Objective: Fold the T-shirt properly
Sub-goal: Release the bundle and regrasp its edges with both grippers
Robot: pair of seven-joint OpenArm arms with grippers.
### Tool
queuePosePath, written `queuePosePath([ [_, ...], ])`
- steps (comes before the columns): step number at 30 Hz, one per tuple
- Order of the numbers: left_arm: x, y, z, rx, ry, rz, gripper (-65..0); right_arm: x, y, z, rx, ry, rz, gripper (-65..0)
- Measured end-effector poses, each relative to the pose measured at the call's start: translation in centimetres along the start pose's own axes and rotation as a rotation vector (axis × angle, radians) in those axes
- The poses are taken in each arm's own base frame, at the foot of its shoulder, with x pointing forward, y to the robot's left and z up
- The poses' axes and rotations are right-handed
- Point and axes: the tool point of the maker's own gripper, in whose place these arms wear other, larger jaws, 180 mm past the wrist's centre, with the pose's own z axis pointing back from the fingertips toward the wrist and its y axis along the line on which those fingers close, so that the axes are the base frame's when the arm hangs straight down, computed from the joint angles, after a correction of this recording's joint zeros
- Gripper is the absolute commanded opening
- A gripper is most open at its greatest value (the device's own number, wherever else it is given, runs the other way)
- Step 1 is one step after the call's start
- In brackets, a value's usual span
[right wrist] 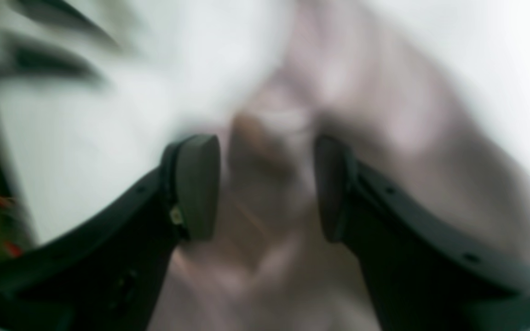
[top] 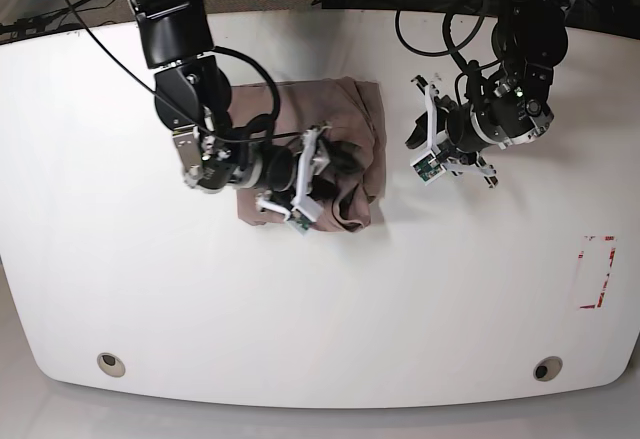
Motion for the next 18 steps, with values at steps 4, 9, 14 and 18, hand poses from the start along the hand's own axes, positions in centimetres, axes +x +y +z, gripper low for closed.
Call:
queuePosePath([
  [4,-1.3,0.9,0.6,0.023,0.036,-0.005,-52.8,-0.4,3.0,-3.4,0.104,-0.028,-0.049,-34.4],
  [9,-2.1,1.4,1.0,0.029,0.058,-0.022,-52.8,-2.0,2.8,-5.0,0.112,-0.024,-0.120,-34.4],
  [14,-2.3,1.5,1.2,0.028,0.069,-0.044,-52.8,-1.2,2.3,-3.9,0.090,-0.013,-0.074,-34.4],
  [18,-1.0,1.7,1.6,0.042,0.043,-0.079,-52.8,2.3,0.6,-0.7,0.026,-0.078,-0.012,-34.4],
])
